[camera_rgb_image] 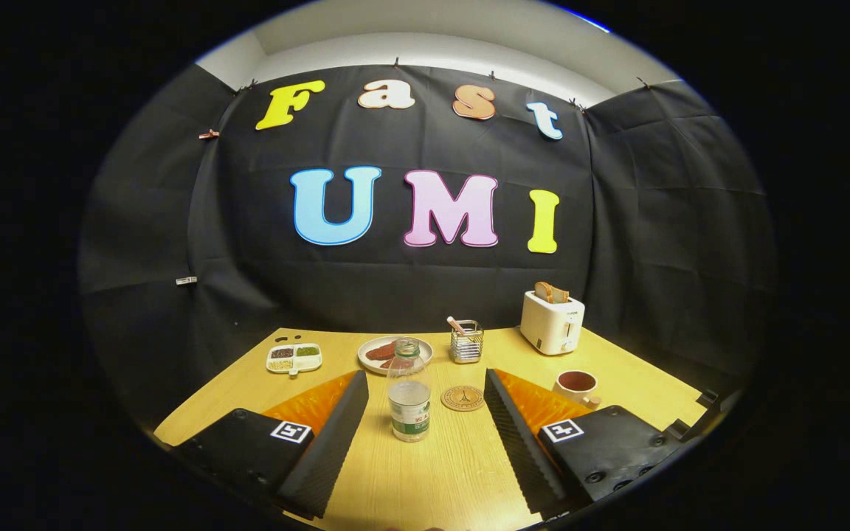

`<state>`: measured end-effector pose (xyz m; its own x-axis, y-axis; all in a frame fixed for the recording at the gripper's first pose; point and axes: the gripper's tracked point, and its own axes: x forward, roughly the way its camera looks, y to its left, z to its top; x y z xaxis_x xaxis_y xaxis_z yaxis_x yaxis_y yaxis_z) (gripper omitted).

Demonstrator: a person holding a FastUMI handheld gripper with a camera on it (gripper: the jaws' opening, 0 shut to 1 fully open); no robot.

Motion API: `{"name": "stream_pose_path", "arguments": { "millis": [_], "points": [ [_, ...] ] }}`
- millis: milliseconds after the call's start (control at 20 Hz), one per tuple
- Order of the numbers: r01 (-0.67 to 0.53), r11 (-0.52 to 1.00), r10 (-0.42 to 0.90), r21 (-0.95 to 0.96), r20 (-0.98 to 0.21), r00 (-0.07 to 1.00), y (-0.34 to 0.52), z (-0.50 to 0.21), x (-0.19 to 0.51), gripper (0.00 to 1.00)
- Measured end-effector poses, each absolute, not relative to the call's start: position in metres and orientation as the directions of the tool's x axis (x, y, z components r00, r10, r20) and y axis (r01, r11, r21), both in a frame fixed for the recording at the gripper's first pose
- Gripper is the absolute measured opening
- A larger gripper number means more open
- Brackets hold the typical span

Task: Take the bottle from table, then pour the juice into the cup, finally place the bottle on the coaster

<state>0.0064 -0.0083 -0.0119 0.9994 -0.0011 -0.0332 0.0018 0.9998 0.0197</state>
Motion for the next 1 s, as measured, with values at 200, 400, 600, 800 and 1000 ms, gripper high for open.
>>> {"name": "stream_pose_path", "arguments": {
  "millis": [200,400,600,800,1000],
  "points": [
    [-0.019,0.999,0.021,0.041,-0.039,0.999,-0.001,-0.014,0.013,0.97],
    [-0.036,0.998,0.038,0.052,-0.037,0.999,0.011,-0.022,0.025,0.97],
    [-0.032,0.999,0.034,0.035,-0.068,0.997,0.018,-0.042,0.038,0.97],
    [-0.01,0.999,0.013,0.037,-0.089,0.996,0.02,-0.065,0.056,0.97],
    [0.007,0.999,-0.002,0.044,-0.107,0.994,0.023,-0.087,0.072,0.97]
  ]
}}
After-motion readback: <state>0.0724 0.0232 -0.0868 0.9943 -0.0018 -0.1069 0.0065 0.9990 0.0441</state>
